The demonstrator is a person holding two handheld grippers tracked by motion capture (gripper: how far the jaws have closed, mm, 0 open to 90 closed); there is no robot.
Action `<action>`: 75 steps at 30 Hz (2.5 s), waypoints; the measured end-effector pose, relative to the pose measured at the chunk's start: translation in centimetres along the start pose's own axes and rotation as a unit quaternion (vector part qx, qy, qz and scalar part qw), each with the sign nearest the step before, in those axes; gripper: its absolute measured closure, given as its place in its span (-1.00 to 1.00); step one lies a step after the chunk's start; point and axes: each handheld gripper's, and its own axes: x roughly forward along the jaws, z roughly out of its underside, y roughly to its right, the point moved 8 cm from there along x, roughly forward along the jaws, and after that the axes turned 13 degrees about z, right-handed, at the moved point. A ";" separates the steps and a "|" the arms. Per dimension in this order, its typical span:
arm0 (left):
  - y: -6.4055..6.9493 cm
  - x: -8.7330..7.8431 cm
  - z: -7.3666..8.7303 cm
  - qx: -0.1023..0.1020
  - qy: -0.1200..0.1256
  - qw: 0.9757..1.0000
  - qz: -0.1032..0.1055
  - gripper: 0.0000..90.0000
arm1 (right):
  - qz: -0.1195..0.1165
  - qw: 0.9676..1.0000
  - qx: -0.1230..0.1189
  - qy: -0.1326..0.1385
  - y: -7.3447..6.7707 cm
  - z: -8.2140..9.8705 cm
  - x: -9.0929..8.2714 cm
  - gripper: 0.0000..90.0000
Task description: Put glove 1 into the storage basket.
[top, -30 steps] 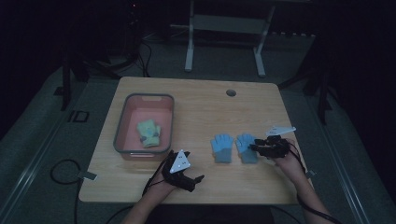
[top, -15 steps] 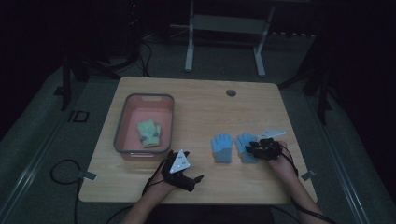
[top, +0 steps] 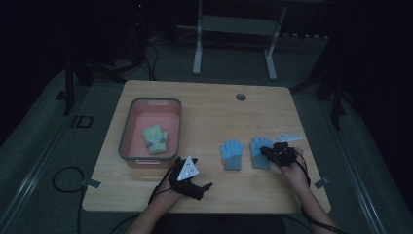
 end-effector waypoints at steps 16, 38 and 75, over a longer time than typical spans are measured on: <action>-0.1 0.1 0.0 -0.001 0.003 1.000 -0.005 -0.99 | -0.013 0.997 0.018 0.069 -1.2 -6.2 -5.4 0.89; -0.1 0.1 -0.1 0.007 0.009 1.000 -0.004 -0.99 | -0.091 0.994 -0.018 0.059 -9.1 -8.0 -3.2 0.89; 0.1 0.2 -0.4 -0.002 -0.014 1.000 -0.011 -0.95 | -0.105 0.994 -0.005 0.023 -6.2 -3.7 0.2 -0.63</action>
